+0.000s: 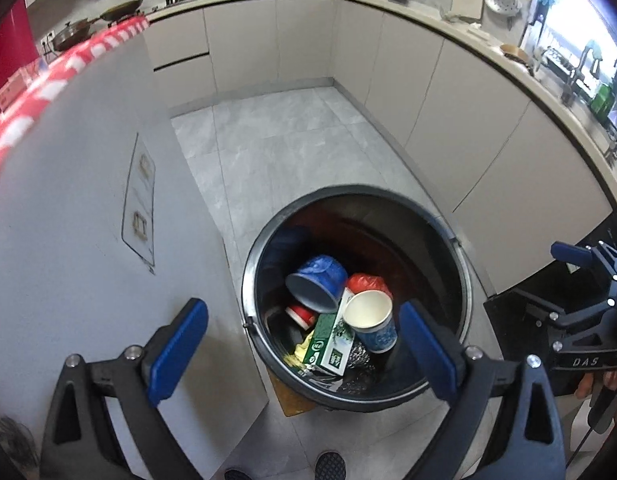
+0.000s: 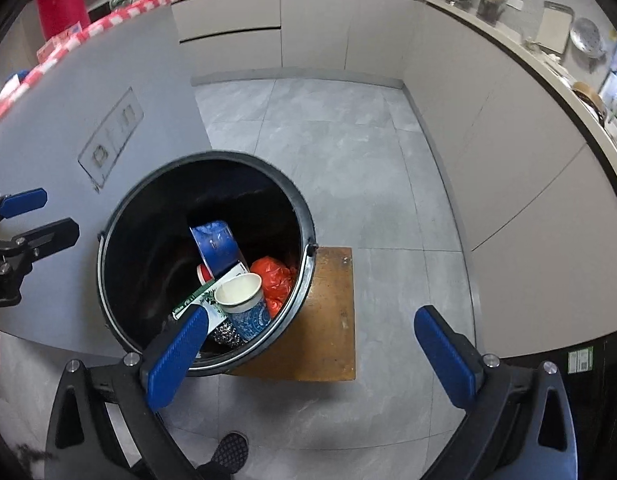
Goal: Collect trash
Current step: 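Move both open tools back toward the table items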
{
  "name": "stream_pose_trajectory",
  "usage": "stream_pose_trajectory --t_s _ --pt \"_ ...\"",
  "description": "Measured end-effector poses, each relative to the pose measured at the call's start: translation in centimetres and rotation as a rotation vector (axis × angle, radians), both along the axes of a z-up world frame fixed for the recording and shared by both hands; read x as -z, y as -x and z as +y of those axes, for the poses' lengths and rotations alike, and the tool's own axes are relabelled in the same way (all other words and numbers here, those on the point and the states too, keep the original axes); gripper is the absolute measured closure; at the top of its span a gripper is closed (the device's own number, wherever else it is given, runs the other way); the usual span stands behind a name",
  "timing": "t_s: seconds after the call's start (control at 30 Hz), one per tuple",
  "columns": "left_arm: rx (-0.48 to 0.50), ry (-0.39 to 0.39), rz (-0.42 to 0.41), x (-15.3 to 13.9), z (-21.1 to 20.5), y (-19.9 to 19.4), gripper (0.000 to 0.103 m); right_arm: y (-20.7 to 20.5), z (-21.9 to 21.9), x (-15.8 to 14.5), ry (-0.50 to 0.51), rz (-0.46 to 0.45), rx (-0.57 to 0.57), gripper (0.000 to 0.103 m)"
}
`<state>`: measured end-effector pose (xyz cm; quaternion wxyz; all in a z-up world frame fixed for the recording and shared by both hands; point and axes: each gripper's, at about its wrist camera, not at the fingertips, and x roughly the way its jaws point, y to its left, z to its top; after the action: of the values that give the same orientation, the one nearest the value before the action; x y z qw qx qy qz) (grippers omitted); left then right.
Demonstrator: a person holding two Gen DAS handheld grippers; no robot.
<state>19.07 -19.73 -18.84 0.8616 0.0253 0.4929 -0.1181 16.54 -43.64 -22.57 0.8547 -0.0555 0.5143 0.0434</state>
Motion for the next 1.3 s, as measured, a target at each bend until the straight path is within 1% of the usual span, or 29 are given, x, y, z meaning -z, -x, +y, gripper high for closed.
stream_pose_trajectory --t_s 0.17,0.33,0.53,0.7,0.8,0.93,1.3 --pt "0.006 0.013 -0.033 -2.5 -0.2 0.7 0.005 0.9 -0.4 -2.4 -0.022 -0.036 0.035 0.000" --pt "-0.007 0.035 -0.064 -4.3 0.1 1.3 0.005 1.9 -0.3 -4.9 -0.025 -0.079 0.052 0.000" --pt "-0.019 0.047 -0.117 -6.6 0.7 2.5 0.005 3.0 -0.2 -7.2 -0.030 -0.113 0.077 0.000" --pt "-0.041 0.056 -0.171 -9.1 1.7 4.0 0.005 4.2 0.4 -9.9 -0.051 -0.162 0.082 0.000" --pt "-0.059 0.059 -0.209 -10.6 2.5 4.8 0.005 4.8 1.5 -11.8 -0.063 -0.202 0.070 0.000" --pt "-0.087 0.064 -0.238 -12.0 3.9 5.4 0.004 5.1 3.6 -14.2 -0.080 -0.247 0.033 0.000" --pt "-0.168 0.052 -0.306 -15.0 8.2 7.2 0.004 5.6 8.5 -18.2 -0.111 -0.323 -0.061 0.000"
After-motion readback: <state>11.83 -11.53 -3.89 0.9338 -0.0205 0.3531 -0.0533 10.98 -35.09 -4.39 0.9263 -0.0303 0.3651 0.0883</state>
